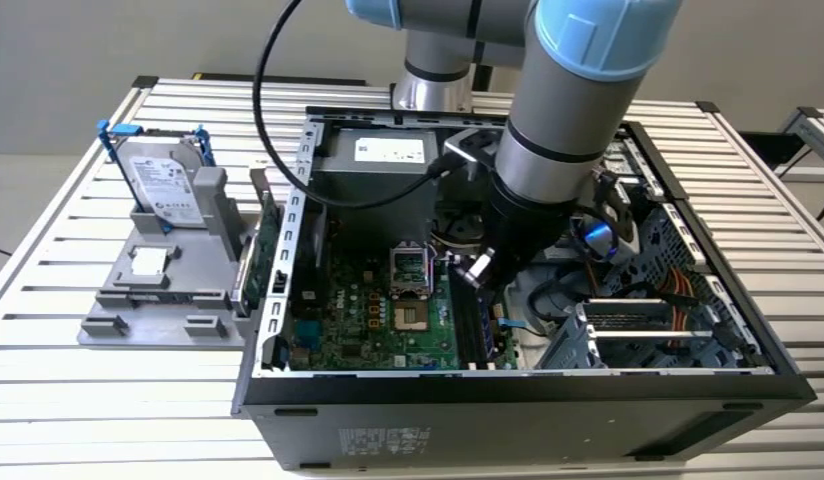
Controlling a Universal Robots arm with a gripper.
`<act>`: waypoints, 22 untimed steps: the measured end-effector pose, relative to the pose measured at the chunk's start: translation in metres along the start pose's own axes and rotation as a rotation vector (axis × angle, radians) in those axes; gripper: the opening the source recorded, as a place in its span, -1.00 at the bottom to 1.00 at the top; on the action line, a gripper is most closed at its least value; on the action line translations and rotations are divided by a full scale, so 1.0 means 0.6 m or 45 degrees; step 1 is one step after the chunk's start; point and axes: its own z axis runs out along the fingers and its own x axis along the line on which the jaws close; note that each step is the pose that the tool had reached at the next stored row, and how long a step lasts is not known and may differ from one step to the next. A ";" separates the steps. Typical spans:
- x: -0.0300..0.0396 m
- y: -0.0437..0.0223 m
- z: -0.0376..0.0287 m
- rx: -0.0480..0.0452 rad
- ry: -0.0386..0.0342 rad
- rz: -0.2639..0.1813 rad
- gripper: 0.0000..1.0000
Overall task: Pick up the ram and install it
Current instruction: 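Press down the ram until it locks into place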
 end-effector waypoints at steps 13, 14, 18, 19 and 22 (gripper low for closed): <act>-0.001 0.001 0.000 0.005 0.0004 -0.266 -1.00; -0.001 0.001 0.000 0.005 0.0004 -0.285 -1.00; -0.001 0.001 0.000 0.006 0.0004 -0.323 -1.00; -0.001 0.001 0.000 0.006 0.0005 -0.324 -1.00; -0.001 0.001 0.000 0.006 0.0004 -0.324 -1.00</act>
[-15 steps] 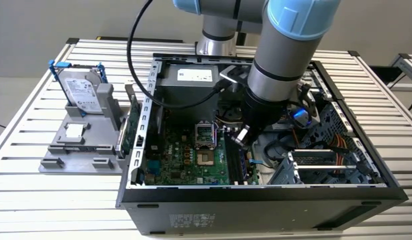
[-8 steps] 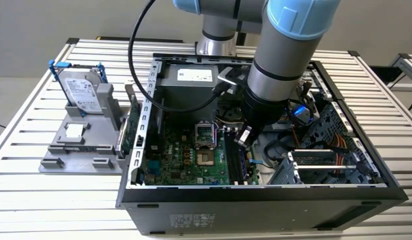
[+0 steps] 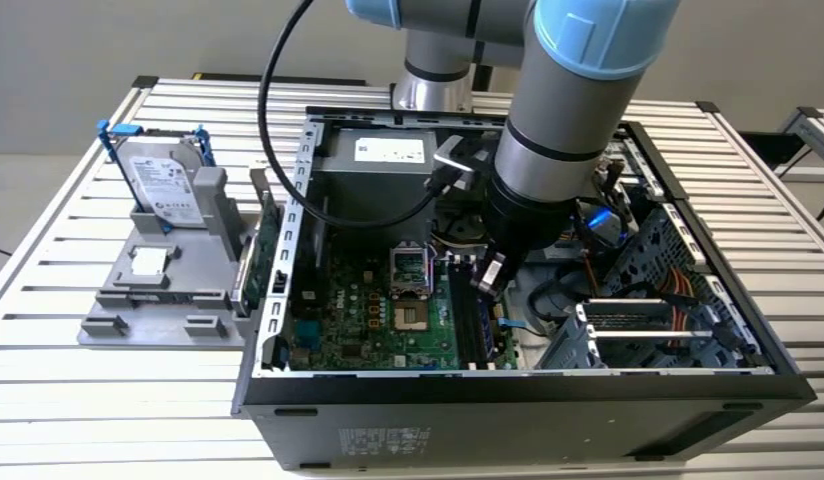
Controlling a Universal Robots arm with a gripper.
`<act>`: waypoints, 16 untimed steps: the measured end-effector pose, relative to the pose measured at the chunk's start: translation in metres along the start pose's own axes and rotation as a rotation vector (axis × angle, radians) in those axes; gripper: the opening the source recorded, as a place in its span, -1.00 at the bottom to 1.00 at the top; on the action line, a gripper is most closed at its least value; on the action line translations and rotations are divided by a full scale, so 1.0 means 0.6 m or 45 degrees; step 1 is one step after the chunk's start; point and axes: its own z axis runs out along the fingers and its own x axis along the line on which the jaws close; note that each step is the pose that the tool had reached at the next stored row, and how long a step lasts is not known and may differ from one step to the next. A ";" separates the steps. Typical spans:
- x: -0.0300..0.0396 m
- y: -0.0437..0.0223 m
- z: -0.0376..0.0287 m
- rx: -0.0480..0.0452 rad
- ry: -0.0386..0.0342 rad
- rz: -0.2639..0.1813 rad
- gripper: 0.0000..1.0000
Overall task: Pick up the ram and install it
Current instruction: 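Press down the ram until it locks into place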
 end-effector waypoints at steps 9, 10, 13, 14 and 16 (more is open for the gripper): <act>0.000 0.000 0.000 0.000 0.0001 -0.011 -1.00; 0.000 0.000 0.000 0.000 0.0001 -0.015 -1.00; 0.000 0.000 0.000 0.001 0.0001 -0.034 -1.00; 0.000 0.000 0.000 0.001 0.0001 -0.042 -1.00; 0.000 0.000 0.000 0.001 0.0000 -0.056 -1.00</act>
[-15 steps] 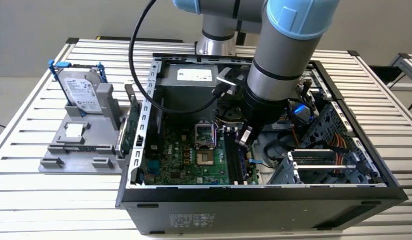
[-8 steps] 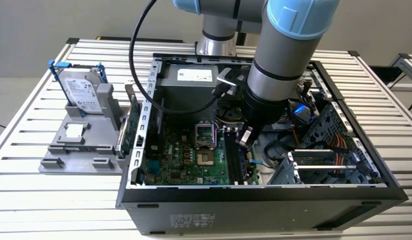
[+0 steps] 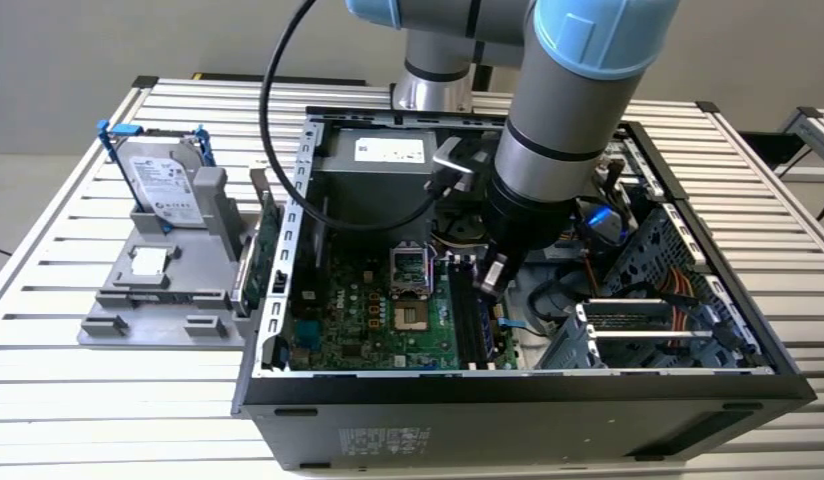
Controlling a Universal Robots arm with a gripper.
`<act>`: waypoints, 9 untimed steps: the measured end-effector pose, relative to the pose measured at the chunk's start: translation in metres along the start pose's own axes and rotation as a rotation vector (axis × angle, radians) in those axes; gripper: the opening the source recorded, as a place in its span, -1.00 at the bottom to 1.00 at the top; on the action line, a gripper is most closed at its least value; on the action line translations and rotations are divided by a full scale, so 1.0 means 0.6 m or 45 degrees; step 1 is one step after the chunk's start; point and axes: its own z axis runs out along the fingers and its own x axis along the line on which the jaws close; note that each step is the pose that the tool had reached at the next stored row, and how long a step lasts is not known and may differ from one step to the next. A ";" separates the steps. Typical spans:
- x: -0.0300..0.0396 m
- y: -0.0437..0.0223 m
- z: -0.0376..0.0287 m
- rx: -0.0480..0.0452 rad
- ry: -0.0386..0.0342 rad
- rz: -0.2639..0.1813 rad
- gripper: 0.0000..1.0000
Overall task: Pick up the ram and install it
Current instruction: 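Press down the ram until it locks into place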
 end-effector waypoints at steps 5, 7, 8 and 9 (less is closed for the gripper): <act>0.000 0.000 0.000 0.000 0.0001 -0.021 -1.00; 0.000 0.000 0.000 0.001 -0.0003 -0.027 -1.00; 0.000 0.000 0.000 0.003 -0.0010 -0.030 -1.00; 0.000 0.000 0.000 0.003 -0.0014 -0.035 -1.00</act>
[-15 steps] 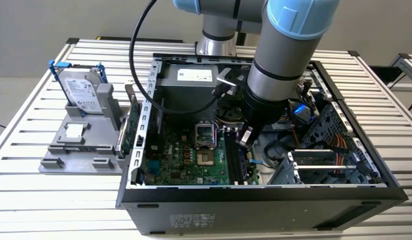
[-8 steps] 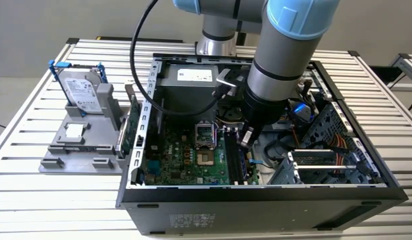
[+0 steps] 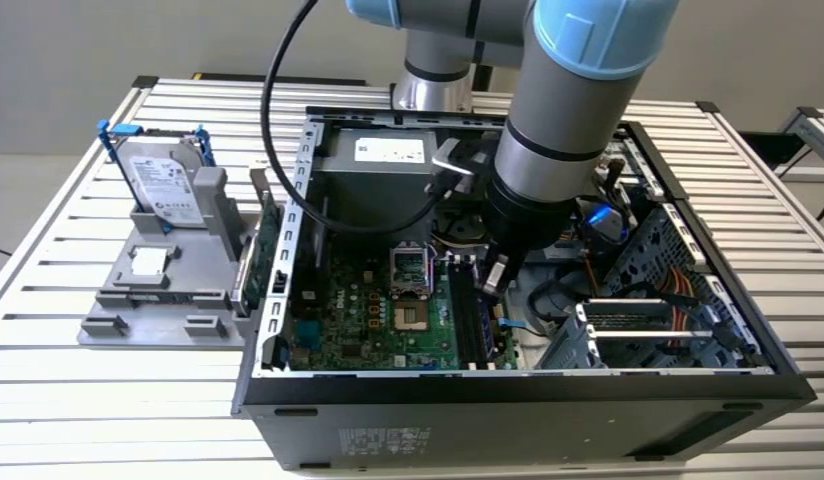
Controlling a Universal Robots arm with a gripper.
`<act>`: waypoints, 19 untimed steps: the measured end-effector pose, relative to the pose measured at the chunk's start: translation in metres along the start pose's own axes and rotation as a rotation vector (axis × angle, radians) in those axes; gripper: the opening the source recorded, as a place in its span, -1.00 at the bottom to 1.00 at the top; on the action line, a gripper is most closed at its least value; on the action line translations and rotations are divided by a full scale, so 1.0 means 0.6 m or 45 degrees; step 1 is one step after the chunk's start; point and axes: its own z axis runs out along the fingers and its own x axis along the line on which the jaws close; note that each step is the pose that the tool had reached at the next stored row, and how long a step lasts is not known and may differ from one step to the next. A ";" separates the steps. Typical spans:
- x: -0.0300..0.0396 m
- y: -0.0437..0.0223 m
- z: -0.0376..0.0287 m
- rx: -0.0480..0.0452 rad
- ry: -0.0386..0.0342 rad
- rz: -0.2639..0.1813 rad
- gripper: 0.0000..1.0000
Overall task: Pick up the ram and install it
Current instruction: 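Press down the ram until it locks into place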
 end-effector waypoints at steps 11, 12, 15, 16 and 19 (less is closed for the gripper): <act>0.000 0.000 0.000 0.011 -0.0054 -0.116 -1.00; -0.001 0.000 0.000 0.011 -0.0056 -0.127 -1.00; -0.001 0.001 0.001 0.011 -0.0055 -0.167 -1.00; -0.002 0.002 0.001 0.012 -0.0057 -0.181 -1.00; -0.002 0.003 0.002 0.012 -0.0059 -0.225 -1.00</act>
